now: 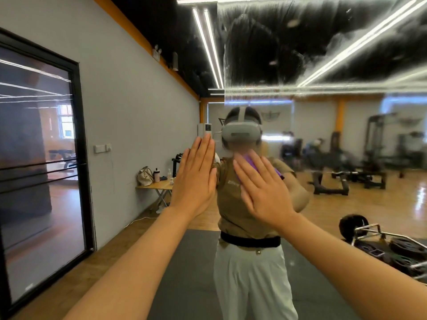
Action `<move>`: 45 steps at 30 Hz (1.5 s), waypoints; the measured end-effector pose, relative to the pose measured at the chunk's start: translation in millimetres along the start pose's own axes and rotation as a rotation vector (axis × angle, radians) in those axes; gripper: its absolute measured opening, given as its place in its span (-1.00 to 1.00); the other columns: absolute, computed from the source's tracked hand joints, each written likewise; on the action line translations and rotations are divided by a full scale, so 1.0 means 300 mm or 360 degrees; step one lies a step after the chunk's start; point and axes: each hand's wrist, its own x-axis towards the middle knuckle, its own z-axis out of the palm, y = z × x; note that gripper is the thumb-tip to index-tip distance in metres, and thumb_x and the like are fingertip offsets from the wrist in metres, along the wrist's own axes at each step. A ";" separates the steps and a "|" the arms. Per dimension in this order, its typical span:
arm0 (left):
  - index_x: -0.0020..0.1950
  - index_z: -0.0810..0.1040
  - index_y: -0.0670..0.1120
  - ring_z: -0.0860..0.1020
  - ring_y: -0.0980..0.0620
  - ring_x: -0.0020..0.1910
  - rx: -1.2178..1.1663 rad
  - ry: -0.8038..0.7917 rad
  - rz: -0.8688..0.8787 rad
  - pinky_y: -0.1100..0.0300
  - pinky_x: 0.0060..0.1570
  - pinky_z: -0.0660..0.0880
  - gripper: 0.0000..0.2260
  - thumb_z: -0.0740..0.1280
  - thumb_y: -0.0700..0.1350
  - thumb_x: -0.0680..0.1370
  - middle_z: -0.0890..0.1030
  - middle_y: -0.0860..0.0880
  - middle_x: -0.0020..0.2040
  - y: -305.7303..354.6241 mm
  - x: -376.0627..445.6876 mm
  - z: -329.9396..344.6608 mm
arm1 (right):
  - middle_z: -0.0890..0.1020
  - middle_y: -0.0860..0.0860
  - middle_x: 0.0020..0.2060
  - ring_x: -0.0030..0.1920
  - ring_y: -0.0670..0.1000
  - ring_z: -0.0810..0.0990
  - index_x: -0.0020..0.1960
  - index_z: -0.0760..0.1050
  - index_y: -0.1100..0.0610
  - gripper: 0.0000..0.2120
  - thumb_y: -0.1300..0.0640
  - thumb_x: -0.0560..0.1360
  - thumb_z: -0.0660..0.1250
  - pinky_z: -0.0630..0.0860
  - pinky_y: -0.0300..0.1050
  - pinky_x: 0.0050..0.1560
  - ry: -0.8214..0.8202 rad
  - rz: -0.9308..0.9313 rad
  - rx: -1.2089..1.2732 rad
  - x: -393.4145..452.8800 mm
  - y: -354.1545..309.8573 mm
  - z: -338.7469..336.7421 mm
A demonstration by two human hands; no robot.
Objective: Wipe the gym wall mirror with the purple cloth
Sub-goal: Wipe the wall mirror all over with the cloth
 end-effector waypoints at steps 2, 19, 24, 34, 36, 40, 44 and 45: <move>0.60 -0.25 0.00 -0.38 0.20 0.55 -0.0016 -0.0042 -0.0056 0.25 0.49 -0.41 -0.44 -0.04 0.01 0.67 -0.28 0.07 0.62 0.023 -0.002 0.003 | 0.26 0.14 0.57 0.59 0.21 0.16 0.57 0.24 0.23 -0.47 0.11 0.63 0.16 0.18 0.19 0.55 -0.0032 -0.0013 -0.0006 -0.095 -0.036 0.014; 0.62 -0.20 -0.03 -0.29 0.10 0.60 0.0054 -0.0042 -0.0101 0.14 0.55 -0.33 -0.39 -0.08 0.13 0.64 -0.21 0.02 0.64 0.047 -0.068 0.041 | 0.26 0.16 0.57 0.58 0.23 0.16 0.59 0.21 0.23 -0.48 0.06 0.68 0.04 0.03 0.12 0.60 0.0105 0.0244 -0.0003 0.343 0.143 -0.050; 0.64 -0.17 -0.04 -0.30 0.11 0.60 0.0037 -0.0059 -0.0093 0.14 0.55 -0.34 -0.39 -0.09 0.12 0.64 -0.21 0.01 0.65 0.046 -0.094 0.050 | 0.21 0.14 0.59 0.60 0.20 0.11 0.60 0.18 0.21 -0.46 0.05 0.66 0.07 0.00 0.13 0.60 0.0081 0.0211 0.0051 0.193 0.018 -0.006; 0.66 -0.01 -0.12 -0.19 0.09 0.62 0.0100 -0.0028 -0.0040 0.13 0.56 -0.24 -0.43 0.00 0.00 0.66 -0.04 -0.06 0.66 0.020 -0.132 0.059 | 0.19 0.05 0.61 0.62 0.13 0.09 0.61 0.19 0.14 -0.36 -0.02 0.59 0.23 0.05 0.09 0.59 -0.0400 -0.0554 -0.0083 -0.264 -0.083 0.025; 0.66 -0.01 -0.12 -0.20 0.08 0.62 0.0100 -0.0015 -0.0057 0.12 0.56 -0.24 -0.43 -0.01 0.02 0.66 -0.06 -0.05 0.66 0.028 -0.131 0.062 | 0.19 0.05 0.61 0.62 0.11 0.09 0.61 0.19 0.14 -0.38 -0.03 0.61 0.19 0.08 0.10 0.58 -0.0445 -0.0687 -0.0027 -0.235 -0.038 0.020; 0.65 -0.10 -0.07 -0.25 0.10 0.61 0.0058 -0.0009 -0.0127 0.13 0.56 -0.31 -0.42 -0.06 0.08 0.66 -0.13 -0.02 0.66 0.051 -0.135 0.071 | 0.26 0.10 0.58 0.60 0.13 0.15 0.59 0.25 0.15 -0.44 -0.01 0.62 0.12 0.11 0.15 0.57 -0.0320 -0.0644 0.0017 -0.065 0.102 -0.026; 0.63 -0.16 -0.04 -0.29 0.13 0.60 -0.0072 0.0044 -0.0265 0.13 0.56 -0.32 -0.39 -0.12 0.16 0.63 -0.21 0.03 0.65 0.106 -0.124 0.083 | 0.32 0.17 0.54 0.56 0.22 0.23 0.55 0.30 0.22 -0.46 0.07 0.61 0.17 0.23 0.27 0.51 -0.0018 -0.0220 0.0015 0.153 0.287 -0.117; 0.63 -0.18 -0.03 -0.30 0.13 0.60 -0.0118 0.0060 -0.0299 0.14 0.56 -0.32 -0.38 -0.13 0.17 0.62 -0.22 0.04 0.65 0.120 -0.123 0.087 | 0.32 0.18 0.54 0.56 0.23 0.22 0.55 0.30 0.24 -0.46 0.10 0.61 0.18 0.21 0.27 0.52 0.0058 -0.0079 0.0022 0.181 0.316 -0.135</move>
